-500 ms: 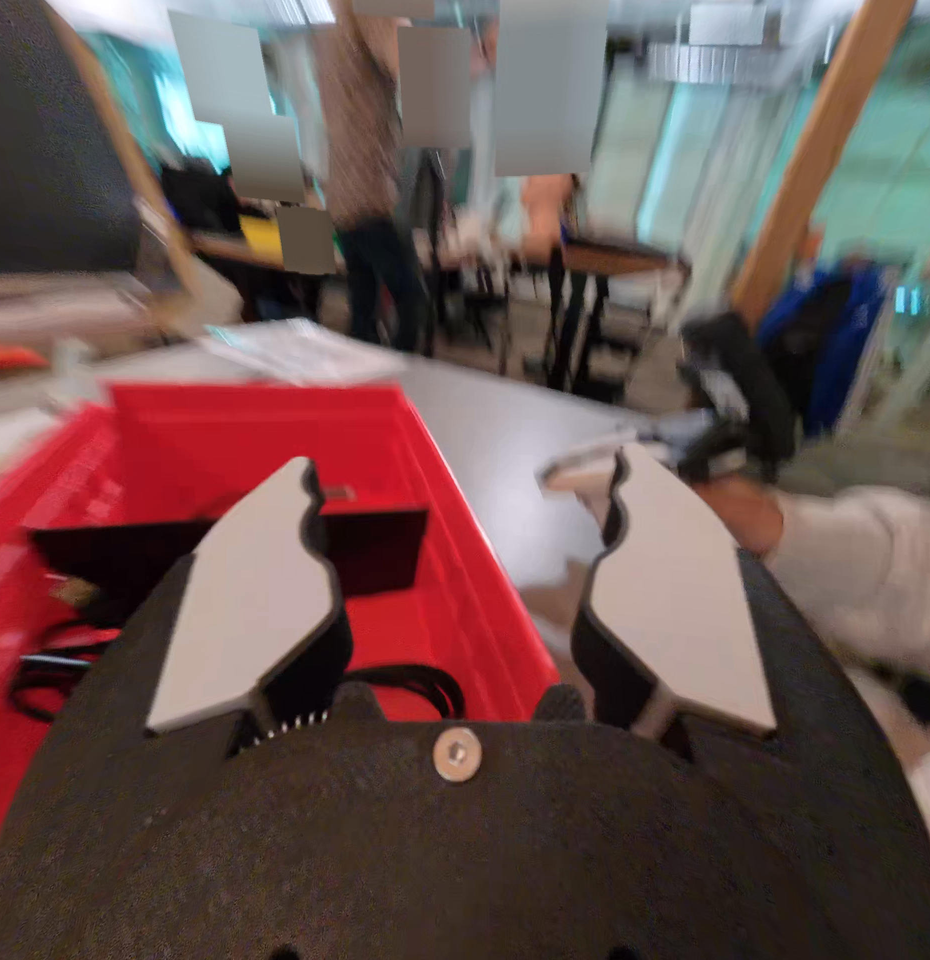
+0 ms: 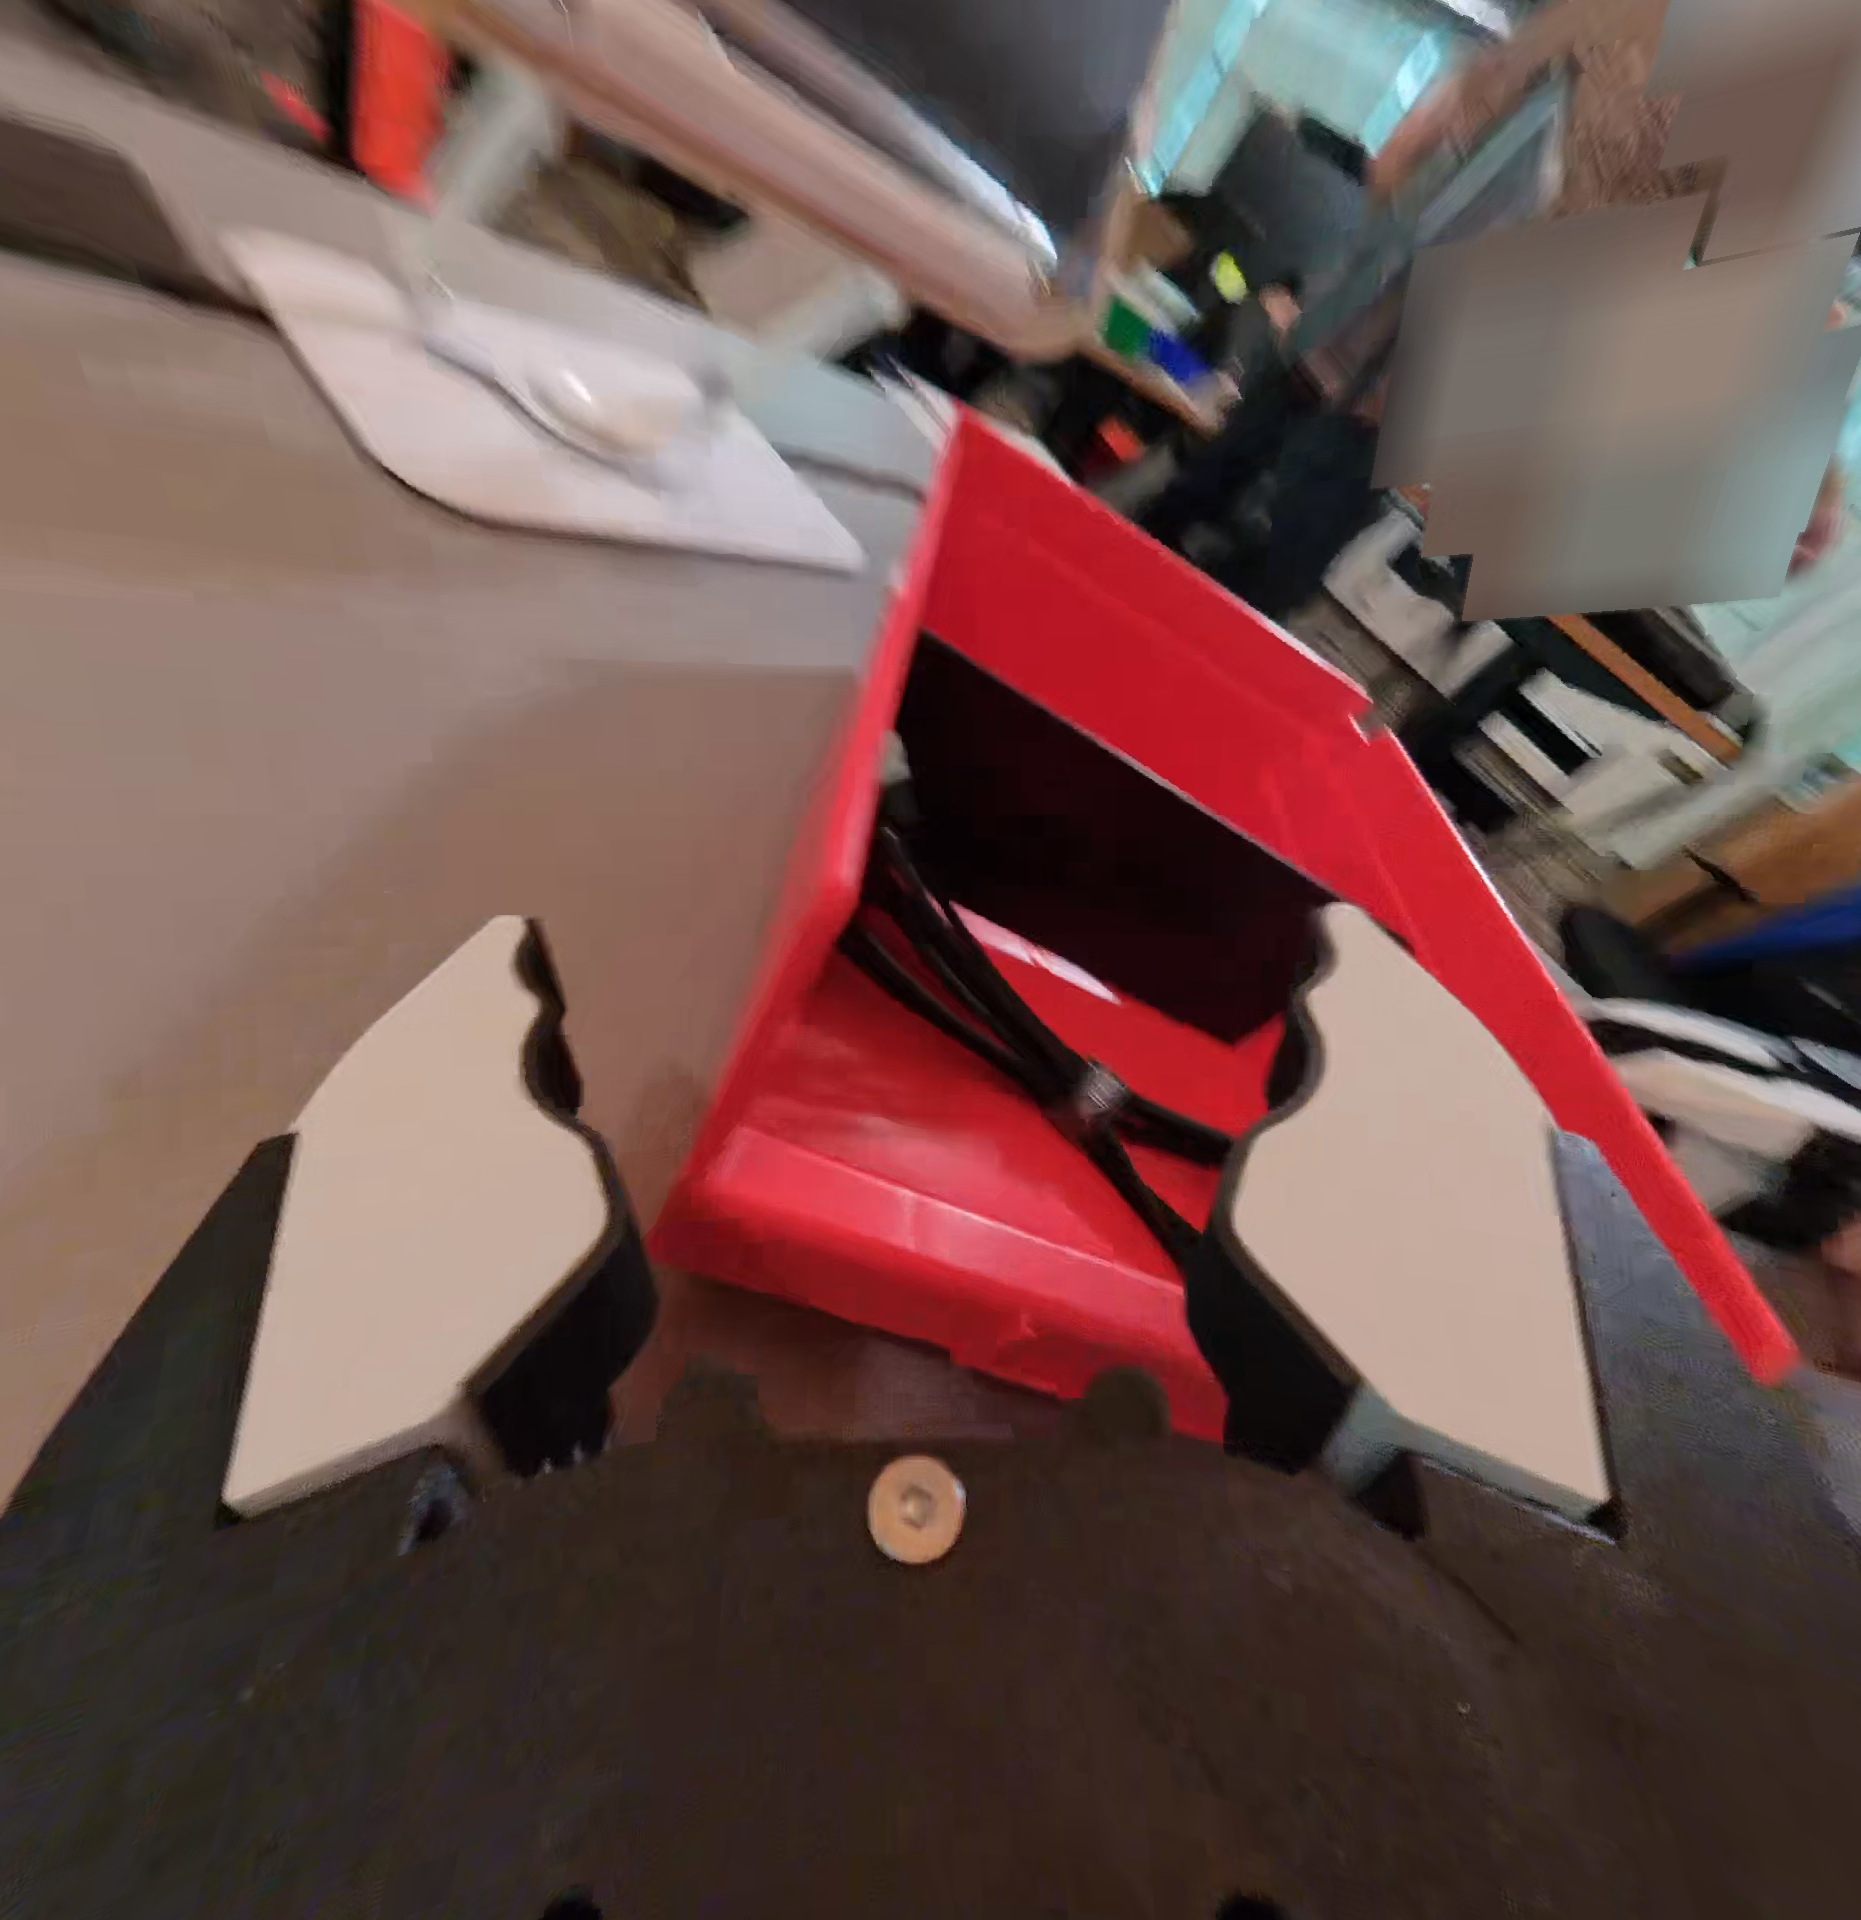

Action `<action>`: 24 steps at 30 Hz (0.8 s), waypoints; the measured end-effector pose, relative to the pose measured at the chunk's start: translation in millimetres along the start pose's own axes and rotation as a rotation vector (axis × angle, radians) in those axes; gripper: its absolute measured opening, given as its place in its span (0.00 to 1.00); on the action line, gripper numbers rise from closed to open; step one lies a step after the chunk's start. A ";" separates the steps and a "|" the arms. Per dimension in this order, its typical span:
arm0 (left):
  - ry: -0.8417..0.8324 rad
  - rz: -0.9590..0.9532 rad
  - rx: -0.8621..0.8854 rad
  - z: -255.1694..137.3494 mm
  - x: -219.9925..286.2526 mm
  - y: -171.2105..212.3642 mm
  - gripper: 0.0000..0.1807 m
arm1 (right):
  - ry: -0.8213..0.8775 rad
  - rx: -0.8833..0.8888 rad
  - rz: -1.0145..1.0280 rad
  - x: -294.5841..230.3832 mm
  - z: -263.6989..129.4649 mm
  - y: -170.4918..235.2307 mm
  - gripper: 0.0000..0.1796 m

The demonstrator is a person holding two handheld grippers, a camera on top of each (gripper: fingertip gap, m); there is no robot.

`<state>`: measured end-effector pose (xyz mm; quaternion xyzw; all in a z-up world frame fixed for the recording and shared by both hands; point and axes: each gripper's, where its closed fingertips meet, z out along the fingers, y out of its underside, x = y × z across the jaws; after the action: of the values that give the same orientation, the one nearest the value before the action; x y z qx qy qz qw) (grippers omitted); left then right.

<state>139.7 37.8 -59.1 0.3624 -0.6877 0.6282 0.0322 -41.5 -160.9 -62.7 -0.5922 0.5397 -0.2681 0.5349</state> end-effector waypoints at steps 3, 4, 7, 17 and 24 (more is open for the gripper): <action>0.098 0.013 -0.154 13.2 20.3 25.6 0.71 | -0.028 -0.013 -0.035 -8.4 0.9 2.8 0.20; 0.144 0.035 -0.167 13.0 30.2 27.9 0.66 | -0.040 -0.020 -0.049 -11.6 1.4 4.2 0.22; 0.311 0.017 -0.241 13.7 65.8 41.4 0.58 | -0.081 -0.038 -0.092 -21.0 2.7 8.9 0.40; 0.536 0.147 -0.412 14.0 121.6 80.9 0.52 | 0.077 0.027 0.064 34.8 -27.9 -7.0 0.15; 0.609 0.162 -0.435 11.8 137.8 89.4 0.50 | -0.125 0.148 0.187 28.0 -42.0 -26.7 0.40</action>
<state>-5.0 -40.4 -67.9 0.0885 -0.7903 0.5470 0.2615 -61.9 -205.4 -33.4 -0.5139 0.5371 -0.2186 0.6322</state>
